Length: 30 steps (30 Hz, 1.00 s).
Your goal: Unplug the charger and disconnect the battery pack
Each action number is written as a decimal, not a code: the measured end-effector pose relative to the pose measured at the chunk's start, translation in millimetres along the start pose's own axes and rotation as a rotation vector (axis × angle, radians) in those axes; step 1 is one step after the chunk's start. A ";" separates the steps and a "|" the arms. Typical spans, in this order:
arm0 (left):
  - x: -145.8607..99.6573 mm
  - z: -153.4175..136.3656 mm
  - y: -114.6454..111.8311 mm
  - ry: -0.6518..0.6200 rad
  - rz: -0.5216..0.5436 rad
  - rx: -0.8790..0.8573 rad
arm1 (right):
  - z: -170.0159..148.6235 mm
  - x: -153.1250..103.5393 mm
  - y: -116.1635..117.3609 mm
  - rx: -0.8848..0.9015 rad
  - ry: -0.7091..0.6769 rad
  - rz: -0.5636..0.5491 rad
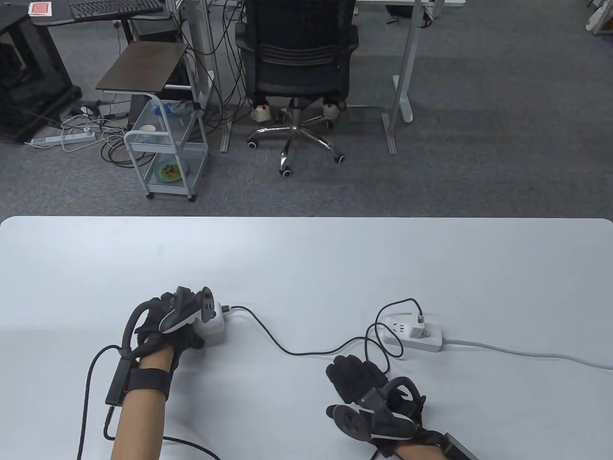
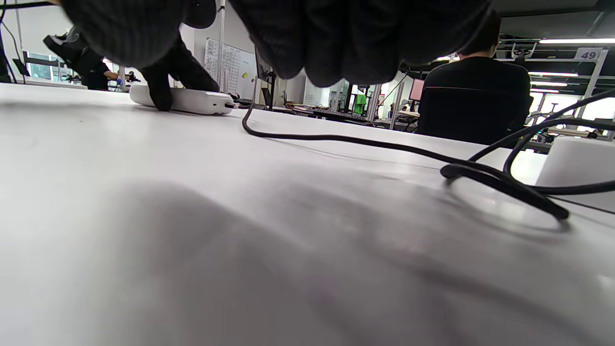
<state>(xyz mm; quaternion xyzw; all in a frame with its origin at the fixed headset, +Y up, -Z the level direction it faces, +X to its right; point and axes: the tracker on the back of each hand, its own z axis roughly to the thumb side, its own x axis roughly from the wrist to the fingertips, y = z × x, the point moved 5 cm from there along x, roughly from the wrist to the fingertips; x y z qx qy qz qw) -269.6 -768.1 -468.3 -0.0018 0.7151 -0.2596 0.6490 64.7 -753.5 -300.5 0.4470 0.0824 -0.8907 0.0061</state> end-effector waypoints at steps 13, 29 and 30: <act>9.9 -2.5 -7.9 -0.071 -0.075 -0.114 | 5.2 -0.1 -0.4 -0.032 -0.047 -0.001; -32.8 23.9 3.7 -0.174 0.181 0.065 | -3.9 -2.1 -9.0 -0.009 -0.027 -0.034; -37.8 24.7 7.1 -0.186 0.186 0.063 | -4.1 -2.9 -10.8 -0.013 -0.024 -0.041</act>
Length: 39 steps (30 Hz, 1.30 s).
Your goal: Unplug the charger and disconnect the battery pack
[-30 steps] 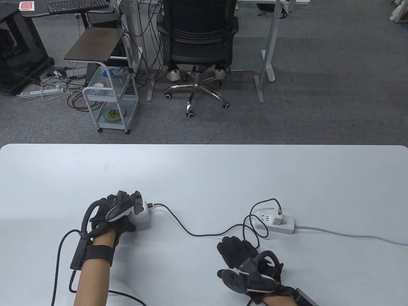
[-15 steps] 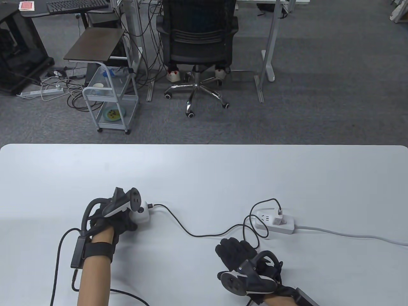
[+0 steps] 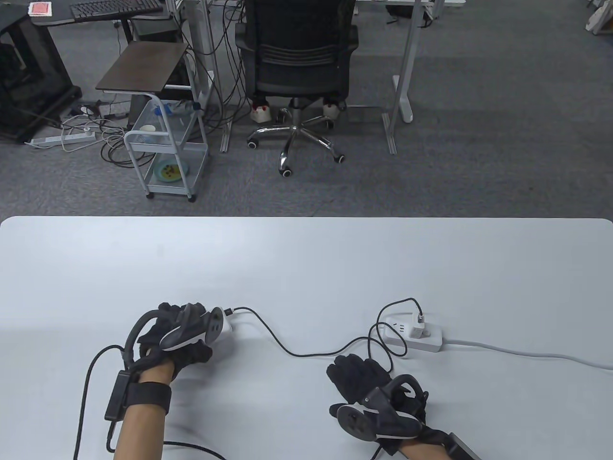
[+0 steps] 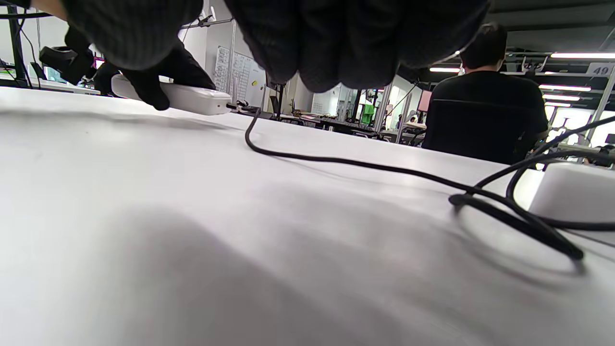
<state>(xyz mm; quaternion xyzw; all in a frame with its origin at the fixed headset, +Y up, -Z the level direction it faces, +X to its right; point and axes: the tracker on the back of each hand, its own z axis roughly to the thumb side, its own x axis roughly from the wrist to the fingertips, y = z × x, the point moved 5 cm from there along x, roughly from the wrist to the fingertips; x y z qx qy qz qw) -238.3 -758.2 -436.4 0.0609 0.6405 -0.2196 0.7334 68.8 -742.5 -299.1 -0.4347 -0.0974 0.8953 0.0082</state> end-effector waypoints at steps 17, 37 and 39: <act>-76.1 43.9 16.6 -0.175 0.006 -0.105 | -1.0 -3.7 -11.3 -0.059 0.021 -0.059; -102.4 104.5 26.5 -0.238 0.137 -0.118 | 9.4 -8.0 -17.6 -0.086 -0.014 -0.155; -99.9 111.3 24.6 -0.255 0.138 -0.109 | 10.5 -8.4 -20.1 -0.092 -0.024 -0.185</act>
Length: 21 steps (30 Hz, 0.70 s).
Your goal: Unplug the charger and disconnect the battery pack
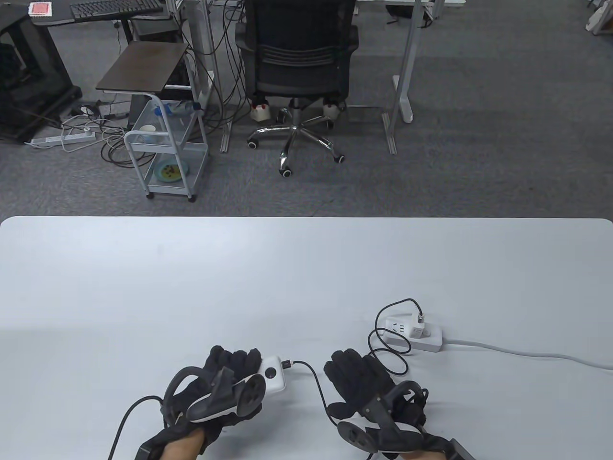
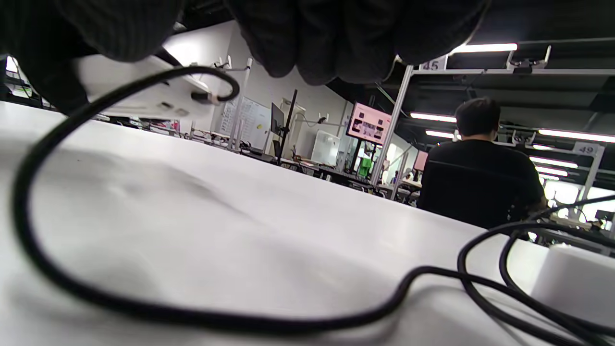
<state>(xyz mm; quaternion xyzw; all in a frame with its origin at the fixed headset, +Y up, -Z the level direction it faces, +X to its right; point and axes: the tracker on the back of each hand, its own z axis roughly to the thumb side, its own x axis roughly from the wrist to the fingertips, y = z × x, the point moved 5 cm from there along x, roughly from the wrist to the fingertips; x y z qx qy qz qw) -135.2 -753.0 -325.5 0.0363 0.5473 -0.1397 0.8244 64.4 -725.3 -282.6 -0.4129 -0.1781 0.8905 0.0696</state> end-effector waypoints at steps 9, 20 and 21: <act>7.5 21.0 2.3 -0.054 0.091 0.077 | -2.9 0.3 10.7 0.024 0.029 0.012; -9.0 13.4 1.4 -0.093 0.092 0.085 | 3.0 8.1 14.9 0.063 0.113 0.046; -10.0 12.8 1.6 -0.092 0.085 0.082 | 6.2 8.6 14.2 0.046 0.112 0.046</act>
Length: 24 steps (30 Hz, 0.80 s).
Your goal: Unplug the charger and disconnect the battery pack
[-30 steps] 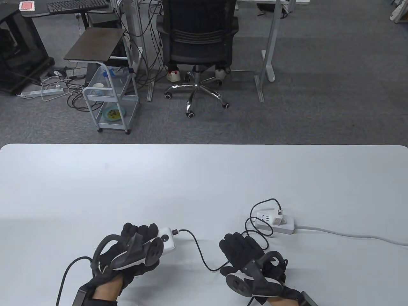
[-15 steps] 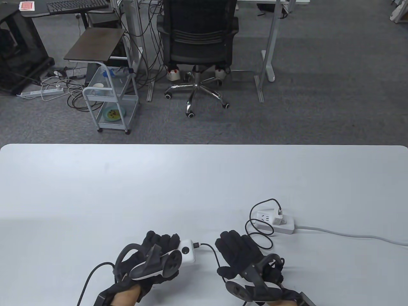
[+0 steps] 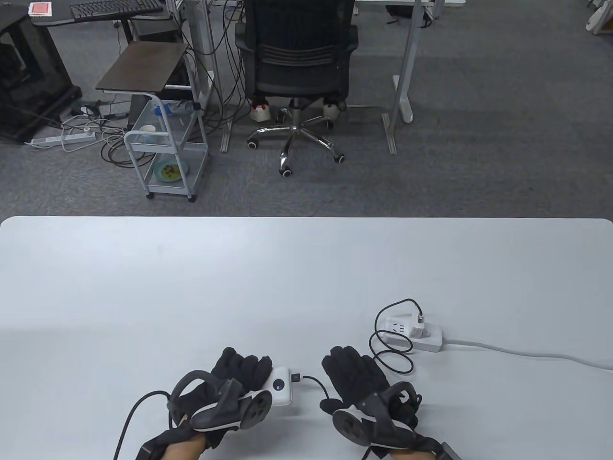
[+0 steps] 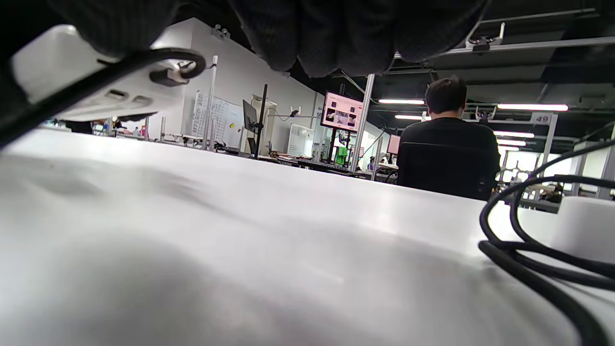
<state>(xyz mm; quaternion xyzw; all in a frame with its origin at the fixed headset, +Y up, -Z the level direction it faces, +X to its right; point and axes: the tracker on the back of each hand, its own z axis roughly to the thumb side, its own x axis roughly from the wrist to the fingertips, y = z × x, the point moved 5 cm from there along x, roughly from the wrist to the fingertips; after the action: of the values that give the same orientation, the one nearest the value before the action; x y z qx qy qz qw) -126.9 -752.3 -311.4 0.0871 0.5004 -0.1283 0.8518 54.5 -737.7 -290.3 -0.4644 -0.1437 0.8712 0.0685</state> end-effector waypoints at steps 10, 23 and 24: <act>-7.8 10.1 12.2 -0.025 0.030 -0.014 | 23.2 -0.9 -14.6 -0.019 0.007 0.031; -24.6 23.0 27.1 -0.036 0.066 0.102 | 42.5 16.5 -20.6 0.036 -0.043 0.102; -25.0 22.9 28.0 -0.037 0.065 0.077 | 42.7 15.6 -19.2 0.007 -0.039 0.095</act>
<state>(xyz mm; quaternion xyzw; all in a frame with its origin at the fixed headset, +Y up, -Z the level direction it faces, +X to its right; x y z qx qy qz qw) -111.0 -728.6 -277.9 0.1338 0.4763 -0.1216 0.8605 10.1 -723.6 -274.0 -0.4533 -0.1197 0.8829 0.0261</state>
